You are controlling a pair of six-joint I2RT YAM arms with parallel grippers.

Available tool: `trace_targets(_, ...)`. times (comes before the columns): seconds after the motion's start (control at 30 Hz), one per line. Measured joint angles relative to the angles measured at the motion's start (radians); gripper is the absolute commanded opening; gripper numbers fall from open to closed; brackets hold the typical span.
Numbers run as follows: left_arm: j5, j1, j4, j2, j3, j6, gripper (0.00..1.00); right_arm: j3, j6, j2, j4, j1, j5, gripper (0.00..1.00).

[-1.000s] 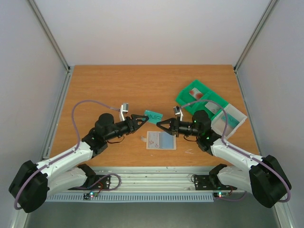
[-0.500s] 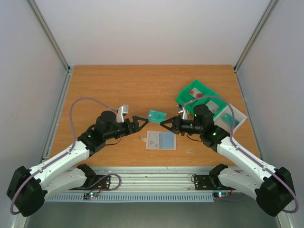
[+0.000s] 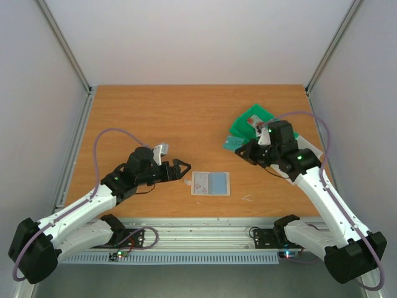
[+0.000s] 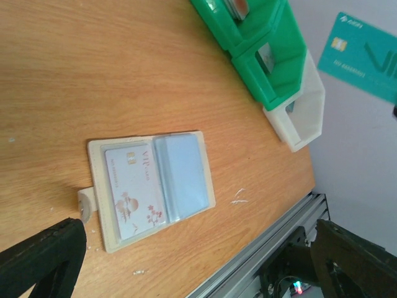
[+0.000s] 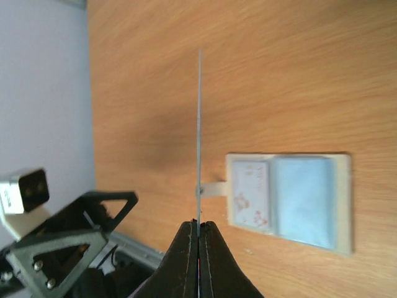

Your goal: Take the credit cards out of the card holder

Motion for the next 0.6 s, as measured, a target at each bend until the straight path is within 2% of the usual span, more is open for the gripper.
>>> trace_targets(0.33, 0.006, 0.007, -0.045, 0.000, 0.004, 0.060, 0.99, 0.205, -0.179, 0.066, -0.307, -0.354, 0.029, 0.01)
trace_targets(0.47, 0.020, 0.011, -0.081, 0.013, 0.042, 0.084, 0.99, 0.253, -0.224, 0.103, -0.370, -0.514, 0.039, 0.01)
trace_targets(0.6, 0.037, 0.013, -0.095, 0.018, 0.064, 0.111, 0.99, 0.261, -0.246, 0.150, -0.390, -0.653, -0.014, 0.01)
